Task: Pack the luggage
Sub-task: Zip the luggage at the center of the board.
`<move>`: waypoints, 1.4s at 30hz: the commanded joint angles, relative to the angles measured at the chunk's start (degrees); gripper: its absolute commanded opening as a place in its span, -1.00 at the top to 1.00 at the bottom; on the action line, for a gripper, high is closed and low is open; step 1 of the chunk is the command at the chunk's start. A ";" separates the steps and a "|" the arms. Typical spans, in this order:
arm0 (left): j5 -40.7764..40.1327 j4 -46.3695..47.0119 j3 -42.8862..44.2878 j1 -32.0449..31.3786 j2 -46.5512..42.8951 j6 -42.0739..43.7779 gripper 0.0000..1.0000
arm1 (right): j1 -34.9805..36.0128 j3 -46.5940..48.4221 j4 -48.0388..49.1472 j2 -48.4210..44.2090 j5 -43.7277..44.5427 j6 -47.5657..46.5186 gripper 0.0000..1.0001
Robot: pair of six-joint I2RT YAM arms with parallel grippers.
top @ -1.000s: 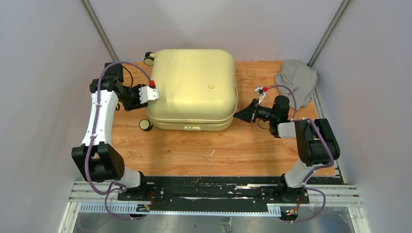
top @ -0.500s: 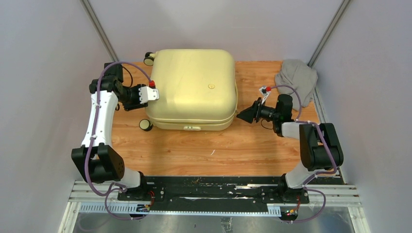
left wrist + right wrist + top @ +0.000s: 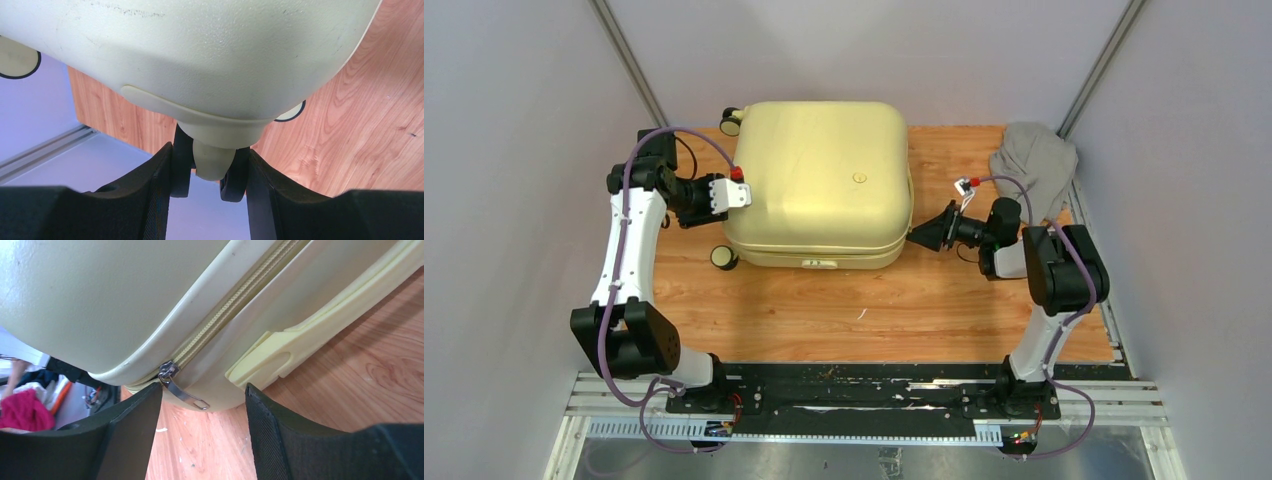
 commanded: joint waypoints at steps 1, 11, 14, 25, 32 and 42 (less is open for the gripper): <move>0.67 3.60 0.86 0.23 -3.00 -1.99 0.89 | -0.36 2.51 21.32 5.26 -3.50 14.09 -0.29; 0.56 3.60 1.71 0.23 -2.67 -2.28 0.90 | 1.92 3.27 24.38 8.06 -5.21 16.56 0.26; 0.49 3.60 1.63 0.14 -2.64 -2.23 0.91 | 1.94 2.92 24.86 7.97 -5.40 17.59 0.31; 0.03 3.60 2.46 0.05 -2.20 -2.32 0.96 | 2.82 -0.99 24.89 5.08 -5.18 17.38 0.40; -1.69 3.68 4.26 0.05 -1.26 -3.55 1.00 | 3.32 -1.06 24.73 5.25 -4.87 17.09 0.12; -2.18 3.68 5.70 0.05 -0.17 -5.95 1.00 | 3.62 -0.12 24.87 5.33 -4.60 17.48 0.82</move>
